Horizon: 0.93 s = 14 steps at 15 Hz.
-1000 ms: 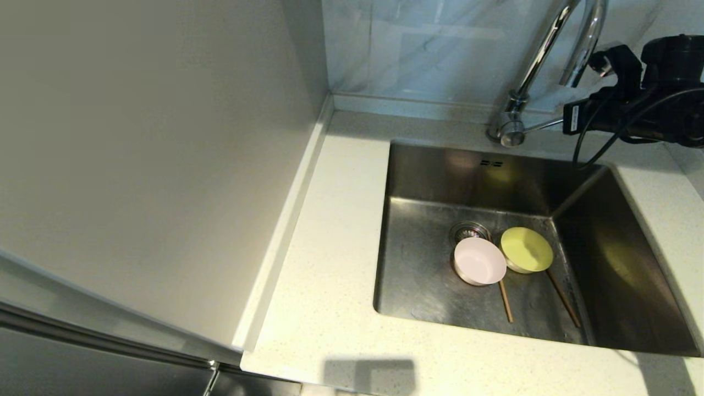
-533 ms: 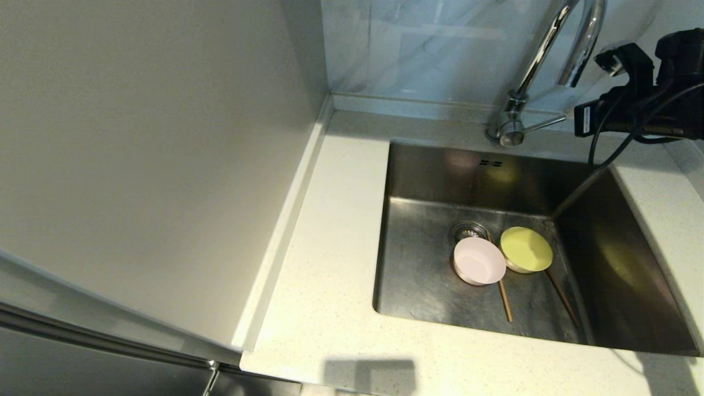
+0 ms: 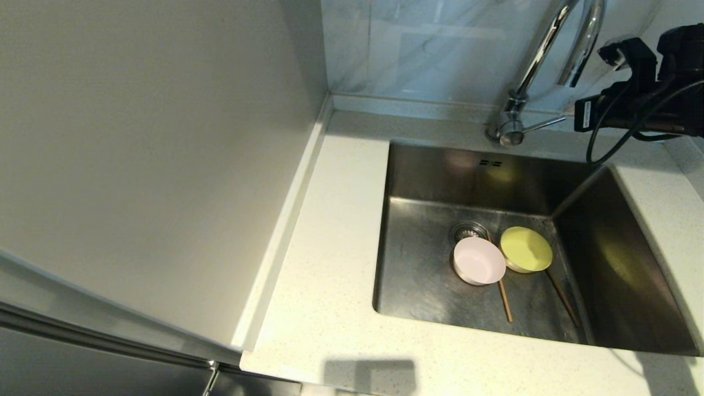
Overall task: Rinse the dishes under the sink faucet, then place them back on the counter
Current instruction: Turn on the faucet
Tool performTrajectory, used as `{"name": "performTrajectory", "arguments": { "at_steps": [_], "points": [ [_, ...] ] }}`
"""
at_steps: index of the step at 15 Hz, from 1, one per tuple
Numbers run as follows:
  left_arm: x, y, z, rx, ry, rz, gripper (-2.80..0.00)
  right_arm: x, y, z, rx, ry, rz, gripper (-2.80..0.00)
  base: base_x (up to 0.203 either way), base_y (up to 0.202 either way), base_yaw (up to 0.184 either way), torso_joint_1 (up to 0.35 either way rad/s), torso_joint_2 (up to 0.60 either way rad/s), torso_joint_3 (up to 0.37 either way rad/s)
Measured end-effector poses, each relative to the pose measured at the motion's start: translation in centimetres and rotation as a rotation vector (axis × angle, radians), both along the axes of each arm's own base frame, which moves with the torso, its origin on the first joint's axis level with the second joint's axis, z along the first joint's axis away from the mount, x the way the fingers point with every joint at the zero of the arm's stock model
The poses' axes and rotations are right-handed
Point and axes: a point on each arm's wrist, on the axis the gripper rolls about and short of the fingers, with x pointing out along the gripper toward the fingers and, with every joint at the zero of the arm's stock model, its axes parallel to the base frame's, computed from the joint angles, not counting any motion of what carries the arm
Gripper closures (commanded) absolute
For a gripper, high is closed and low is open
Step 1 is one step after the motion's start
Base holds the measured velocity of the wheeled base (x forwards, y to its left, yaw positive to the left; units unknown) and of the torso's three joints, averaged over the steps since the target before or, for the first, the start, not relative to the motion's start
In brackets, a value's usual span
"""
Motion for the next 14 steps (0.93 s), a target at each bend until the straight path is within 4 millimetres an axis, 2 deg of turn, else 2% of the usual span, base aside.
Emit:
{"name": "performTrajectory", "arguments": {
  "at_steps": [7, 14],
  "points": [
    [0.0, 0.0, 0.0, 0.0, 0.0, 0.0, 0.0, 1.0, 0.5, 0.0, 0.034, -0.072, 0.011, 0.0, 0.0, 0.0, 0.0, 0.0, 0.0, 0.0],
    [0.0, 0.0, 0.0, 0.0, 0.0, 0.0, 0.0, 1.6, 0.7, -1.0, 0.03, -0.045, 0.013, 0.0, 0.0, 0.0, 0.0, 0.0, 0.0, 0.0]
  ]
}}
